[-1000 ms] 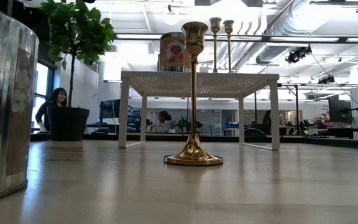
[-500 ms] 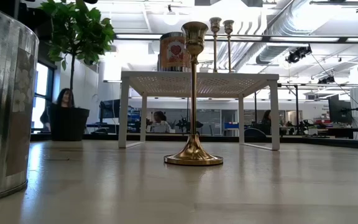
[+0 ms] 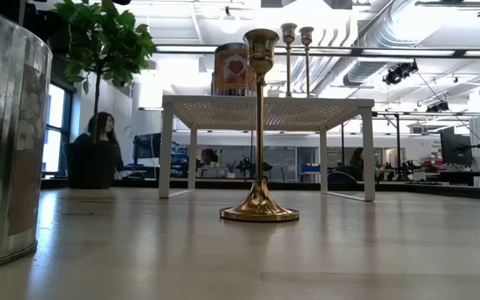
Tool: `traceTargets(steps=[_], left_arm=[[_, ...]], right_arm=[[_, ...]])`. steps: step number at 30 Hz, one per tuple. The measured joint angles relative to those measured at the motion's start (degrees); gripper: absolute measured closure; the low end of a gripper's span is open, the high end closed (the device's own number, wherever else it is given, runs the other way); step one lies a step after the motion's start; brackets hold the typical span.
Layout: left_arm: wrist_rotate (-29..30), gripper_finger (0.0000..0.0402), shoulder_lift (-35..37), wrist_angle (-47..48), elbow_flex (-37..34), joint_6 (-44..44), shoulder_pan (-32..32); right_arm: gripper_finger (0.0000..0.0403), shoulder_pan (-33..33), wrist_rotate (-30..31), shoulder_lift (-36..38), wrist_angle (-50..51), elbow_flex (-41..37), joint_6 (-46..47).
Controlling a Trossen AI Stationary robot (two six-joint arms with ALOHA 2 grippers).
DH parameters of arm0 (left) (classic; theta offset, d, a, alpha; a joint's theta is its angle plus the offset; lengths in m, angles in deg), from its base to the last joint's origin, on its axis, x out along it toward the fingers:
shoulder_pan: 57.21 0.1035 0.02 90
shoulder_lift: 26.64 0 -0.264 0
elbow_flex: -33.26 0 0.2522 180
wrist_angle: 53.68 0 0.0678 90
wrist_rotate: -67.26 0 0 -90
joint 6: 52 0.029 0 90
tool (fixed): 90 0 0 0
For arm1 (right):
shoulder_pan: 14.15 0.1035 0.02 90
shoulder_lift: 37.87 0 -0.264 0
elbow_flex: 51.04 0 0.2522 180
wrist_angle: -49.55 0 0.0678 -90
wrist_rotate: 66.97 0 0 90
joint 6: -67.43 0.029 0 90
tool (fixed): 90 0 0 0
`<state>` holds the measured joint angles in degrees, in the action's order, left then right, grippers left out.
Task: Pick & Place candle stick holders
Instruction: Put the brown scented candle on the shelf
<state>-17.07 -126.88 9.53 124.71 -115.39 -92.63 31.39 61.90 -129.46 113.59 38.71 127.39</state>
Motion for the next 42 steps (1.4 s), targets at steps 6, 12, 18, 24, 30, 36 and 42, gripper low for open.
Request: traceTargets(steps=[6, 12, 18, 24, 30, 36, 42], left_arm=[[-0.04, 0.0163, -0.02, 0.0, -0.02, 0.0, 0.0], [0.17, 0.0163, -0.02, -0.07, -0.02, -0.33, -0.28], [1.28, 0.0163, -0.02, -0.07, -0.02, -0.35, -1.09], [1.4, 0.0163, -0.02, -0.07, -0.02, -0.36, -1.09], [1.55, 0.0163, -0.02, -0.07, -0.02, -1.07, -1.09], [1.53, 0.0163, -0.02, -0.54, -1.41, -2.28, -1.09], [-0.73, 0.0163, -0.04, -3.95, -3.92, -3.72, -0.98]], right_arm=[[0.0274, 0.0, 0.0, 0.0, 0.0, 0.0, 0.0], [0.0274, 0.0, -0.02, 0.0, 0.02, 0.0, 0.0], [0.0274, 0.0, -0.02, 0.0, 0.01, 0.0, 0.0], [0.0274, 0.02, 0.04, 0.0, 0.0, 0.0, 0.0], [0.0274, 0.0, 0.17, -0.01, -0.04, 0.0, 0.0], [0.0274, 0.02, 0.17, 0.0, -0.2, 0.0, 0.0], [0.0274, 0.28, 0.53, -0.01, -0.44, 0.01, 0.0]])
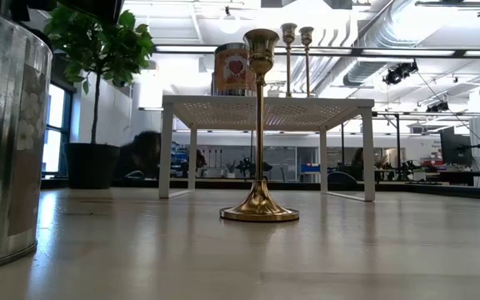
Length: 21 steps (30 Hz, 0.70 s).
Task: Pick & Place candle stick holders
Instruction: Put the brown scented candle on the shelf
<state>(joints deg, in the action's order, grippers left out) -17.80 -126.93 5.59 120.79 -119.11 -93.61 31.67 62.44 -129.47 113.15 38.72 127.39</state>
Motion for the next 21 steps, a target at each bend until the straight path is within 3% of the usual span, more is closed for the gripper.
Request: traceTargets(steps=[21], left_arm=[[-1.68, 0.0163, 0.0, -1.89, -0.08, 0.04, 0.0]], right_arm=[[0.0274, 0.0, 0.71, -0.01, -0.02, -0.01, 0.0]])
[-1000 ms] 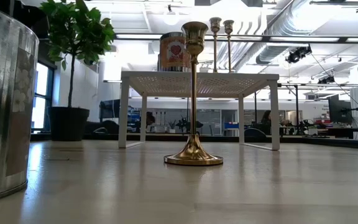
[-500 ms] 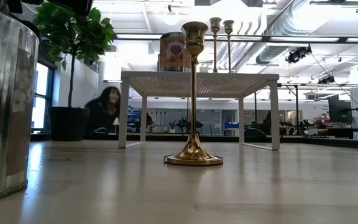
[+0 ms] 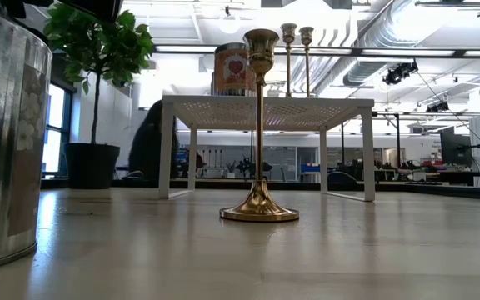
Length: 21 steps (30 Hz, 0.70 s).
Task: Pick & Place candle stick holders
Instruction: Put the brown scented candle on the shelf
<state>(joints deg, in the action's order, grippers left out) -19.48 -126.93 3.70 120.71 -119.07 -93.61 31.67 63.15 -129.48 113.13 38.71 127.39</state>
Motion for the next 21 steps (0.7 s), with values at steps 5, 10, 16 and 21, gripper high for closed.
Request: traceTargets(steps=[5, 10, 16, 21], left_arm=[[0.25, 0.0163, 0.0, 0.48, 0.95, 1.06, 0.41], [1.46, 0.0163, 0.0, 3.6, 3.48, 3.85, 0.92], [1.59, 0.0163, 0.0, 4.98, 3.63, 4.27, 0.79], [2.25, 0.0163, 0.0, 4.94, 3.63, 3.85, 0.81]], right_arm=[[0.0274, 0.0, 0.01, 0.01, 0.0, 0.01, 0.0], [0.0274, 0.0, 0.02, 0.0, 0.0, 0.0, 0.0], [0.0274, 0.0, 0.02, 0.0, -0.17, 0.0, 0.0], [0.0274, 0.0, 0.02, 0.0, -0.15, 0.0, 0.0]])
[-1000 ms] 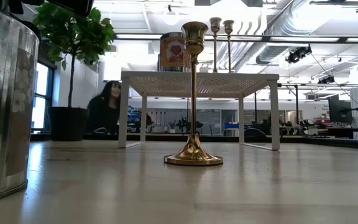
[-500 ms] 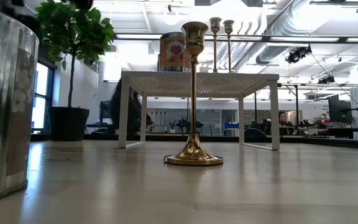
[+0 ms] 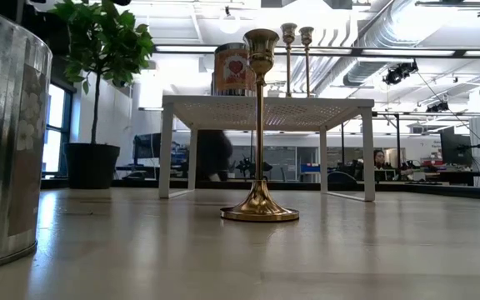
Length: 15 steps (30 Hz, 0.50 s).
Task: Pick & Place candle stick holders
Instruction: Put the brown scented candle on the shelf
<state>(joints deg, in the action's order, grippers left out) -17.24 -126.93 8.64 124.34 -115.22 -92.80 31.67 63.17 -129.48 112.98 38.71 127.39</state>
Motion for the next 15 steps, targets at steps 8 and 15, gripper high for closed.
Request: traceTargets(steps=[8, 15], left_arm=[[1.36, 0.0164, 0.0, 0.02, 0.0, 1.93, -0.02], [1.59, 0.0209, 0.0, -0.47, -0.02, 4.42, -0.02]], right_arm=[[0.0274, 0.0, 0.0, -0.04, -0.06, 0.0, 0.0], [0.0274, 0.0, -0.04, -1.36, -0.26, 0.0, -0.53]])
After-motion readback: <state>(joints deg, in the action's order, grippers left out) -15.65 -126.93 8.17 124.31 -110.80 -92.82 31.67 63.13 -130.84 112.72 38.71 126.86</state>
